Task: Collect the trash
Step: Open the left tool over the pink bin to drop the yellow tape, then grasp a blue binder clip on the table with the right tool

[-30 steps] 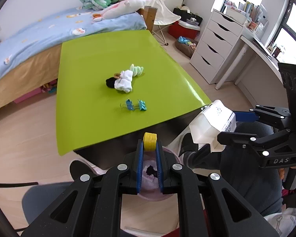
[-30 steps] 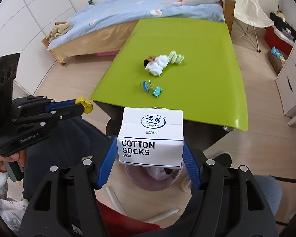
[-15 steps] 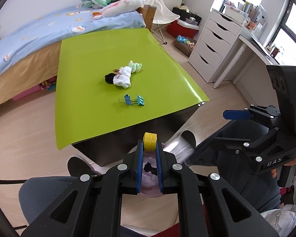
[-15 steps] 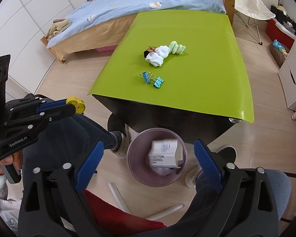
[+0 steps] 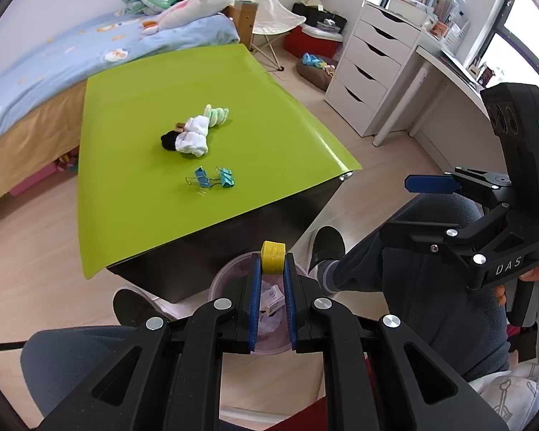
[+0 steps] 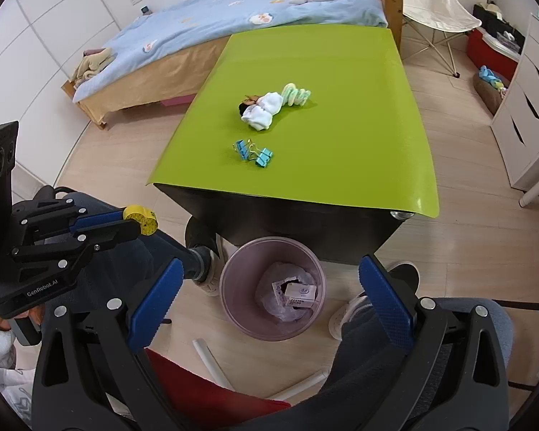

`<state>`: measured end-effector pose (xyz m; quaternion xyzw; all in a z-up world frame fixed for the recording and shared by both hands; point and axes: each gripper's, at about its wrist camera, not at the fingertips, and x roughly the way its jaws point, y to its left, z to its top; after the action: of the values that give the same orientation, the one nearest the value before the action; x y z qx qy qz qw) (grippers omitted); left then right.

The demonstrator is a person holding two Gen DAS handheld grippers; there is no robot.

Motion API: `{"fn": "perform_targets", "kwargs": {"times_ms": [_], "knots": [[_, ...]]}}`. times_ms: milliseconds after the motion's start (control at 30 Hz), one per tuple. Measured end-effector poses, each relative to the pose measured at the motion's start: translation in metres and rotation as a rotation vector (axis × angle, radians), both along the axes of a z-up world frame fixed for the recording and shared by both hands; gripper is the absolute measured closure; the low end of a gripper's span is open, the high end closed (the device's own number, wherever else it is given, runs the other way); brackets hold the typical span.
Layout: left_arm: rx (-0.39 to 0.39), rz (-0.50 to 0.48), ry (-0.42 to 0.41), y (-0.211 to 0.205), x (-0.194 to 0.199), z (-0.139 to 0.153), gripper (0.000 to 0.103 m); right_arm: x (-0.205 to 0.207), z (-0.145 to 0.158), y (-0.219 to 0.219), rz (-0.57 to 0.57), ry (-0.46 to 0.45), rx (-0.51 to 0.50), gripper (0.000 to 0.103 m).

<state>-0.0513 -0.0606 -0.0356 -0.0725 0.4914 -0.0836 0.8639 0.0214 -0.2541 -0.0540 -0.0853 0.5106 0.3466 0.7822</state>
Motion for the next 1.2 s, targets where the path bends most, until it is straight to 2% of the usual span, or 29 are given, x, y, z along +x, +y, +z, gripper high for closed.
{"fn": "perform_targets", "kwargs": {"times_ms": [100,167,233,300,333,367,400,500,600,1200], "knots": [[-0.002,-0.017,0.002,-0.004,0.002,0.0,0.09,0.002,0.001,-0.004,-0.011,0.0,0.006,0.006],[-0.012,-0.022,0.0,-0.005,0.003,0.0,0.086,0.003,0.002,-0.006,-0.016,-0.001,0.009,0.006],[-0.005,-0.015,0.005,-0.004,0.004,-0.002,0.069,0.004,0.003,-0.008,-0.019,0.001,0.012,0.006],[-0.009,-0.005,0.001,-0.001,0.005,-0.004,0.043,0.005,0.003,-0.008,-0.021,0.001,0.014,0.006],[-0.01,0.002,0.002,-0.001,0.005,-0.004,0.036,0.005,0.003,-0.008,-0.02,0.002,0.015,0.006],[-0.01,0.012,0.001,0.001,0.004,-0.005,0.025,0.005,0.003,-0.008,-0.02,0.003,0.016,0.006],[-0.014,0.02,-0.003,0.002,0.004,-0.005,0.017,0.005,0.003,-0.008,-0.019,0.004,0.017,0.006],[-0.005,0.043,-0.009,0.006,0.004,-0.005,0.01,0.005,0.003,-0.006,-0.014,0.007,0.019,0.006],[-0.005,0.063,-0.012,0.012,0.003,-0.005,0.008,0.005,0.002,-0.005,-0.009,0.011,0.028,0.006],[0.002,0.125,-0.012,0.031,0.006,-0.006,0.008,0.014,-0.004,0.012,0.047,0.025,0.038,0.005]]}}
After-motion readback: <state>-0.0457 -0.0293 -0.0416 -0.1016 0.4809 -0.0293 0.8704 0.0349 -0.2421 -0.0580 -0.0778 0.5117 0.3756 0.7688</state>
